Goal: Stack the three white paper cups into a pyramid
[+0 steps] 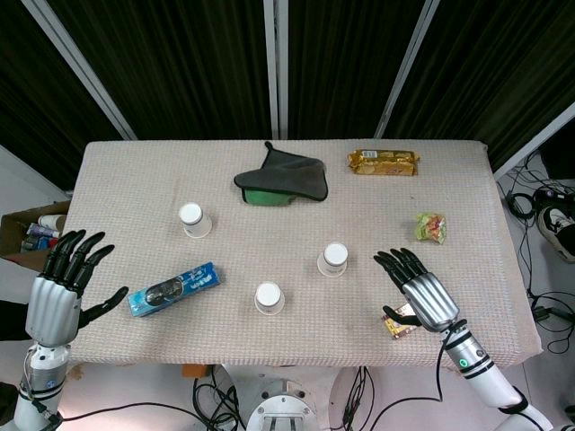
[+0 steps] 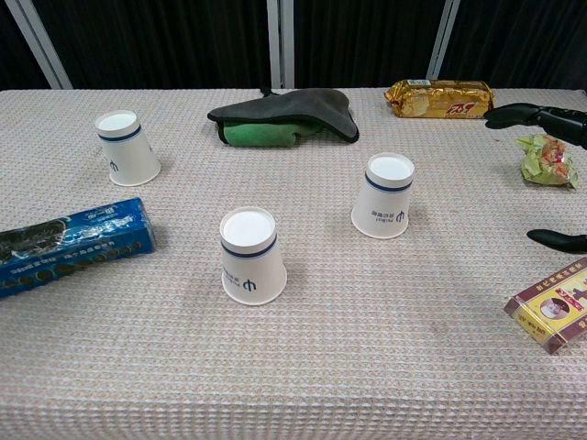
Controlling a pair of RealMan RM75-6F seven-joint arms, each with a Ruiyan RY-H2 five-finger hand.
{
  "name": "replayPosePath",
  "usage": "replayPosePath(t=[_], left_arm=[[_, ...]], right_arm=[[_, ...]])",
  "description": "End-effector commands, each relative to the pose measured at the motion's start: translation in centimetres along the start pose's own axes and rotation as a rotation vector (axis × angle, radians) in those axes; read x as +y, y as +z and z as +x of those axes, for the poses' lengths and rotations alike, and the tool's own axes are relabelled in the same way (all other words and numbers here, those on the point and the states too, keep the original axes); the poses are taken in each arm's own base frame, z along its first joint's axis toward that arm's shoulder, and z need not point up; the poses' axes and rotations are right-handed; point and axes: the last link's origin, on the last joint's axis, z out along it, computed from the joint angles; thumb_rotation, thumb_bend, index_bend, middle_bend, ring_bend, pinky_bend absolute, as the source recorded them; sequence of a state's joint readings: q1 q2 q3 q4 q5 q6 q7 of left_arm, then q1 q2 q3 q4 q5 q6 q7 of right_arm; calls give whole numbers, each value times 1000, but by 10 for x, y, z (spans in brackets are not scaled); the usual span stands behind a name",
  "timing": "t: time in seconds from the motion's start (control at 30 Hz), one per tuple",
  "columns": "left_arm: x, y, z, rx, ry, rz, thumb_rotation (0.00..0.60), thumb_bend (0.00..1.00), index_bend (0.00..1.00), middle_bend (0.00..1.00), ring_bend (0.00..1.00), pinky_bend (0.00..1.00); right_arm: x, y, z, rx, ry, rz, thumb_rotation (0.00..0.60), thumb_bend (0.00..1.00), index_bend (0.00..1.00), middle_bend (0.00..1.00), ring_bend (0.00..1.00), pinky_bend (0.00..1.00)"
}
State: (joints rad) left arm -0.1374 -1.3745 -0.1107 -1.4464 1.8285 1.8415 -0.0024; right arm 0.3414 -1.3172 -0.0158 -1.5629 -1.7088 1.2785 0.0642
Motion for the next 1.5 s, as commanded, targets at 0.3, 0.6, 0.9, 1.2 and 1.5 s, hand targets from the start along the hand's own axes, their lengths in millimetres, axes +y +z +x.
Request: replayPosePath(t=[0.3, 0.6, 0.9, 1.2, 1.5], left_arm=[[-3, 11, -10, -51, -27, 1, 600, 77, 231, 167, 106, 147], [-16, 91, -53, -294, -82, 34, 600, 93, 255, 173, 107, 148], [-20, 159, -103, -524, -132, 114, 600, 95, 229, 166, 107, 148], [-24, 185, -140, -753, -112, 202, 600, 94, 173, 134, 107, 148], [-25, 192, -158, -806, -96, 228, 600, 164, 235, 176, 173, 193]], right_arm=[[3, -8, 4, 16, -1, -11, 600, 216, 0, 94, 0, 0], [7, -40, 13, 60, -36, -24, 600, 220, 0, 127, 0, 0], [24, -60, 18, 92, -3, -108, 600, 221, 0, 128, 0, 0], [30, -60, 17, 106, 12, -116, 600, 221, 0, 130, 0, 0], [34, -57, 13, 129, 29, -127, 600, 221, 0, 140, 0, 0]])
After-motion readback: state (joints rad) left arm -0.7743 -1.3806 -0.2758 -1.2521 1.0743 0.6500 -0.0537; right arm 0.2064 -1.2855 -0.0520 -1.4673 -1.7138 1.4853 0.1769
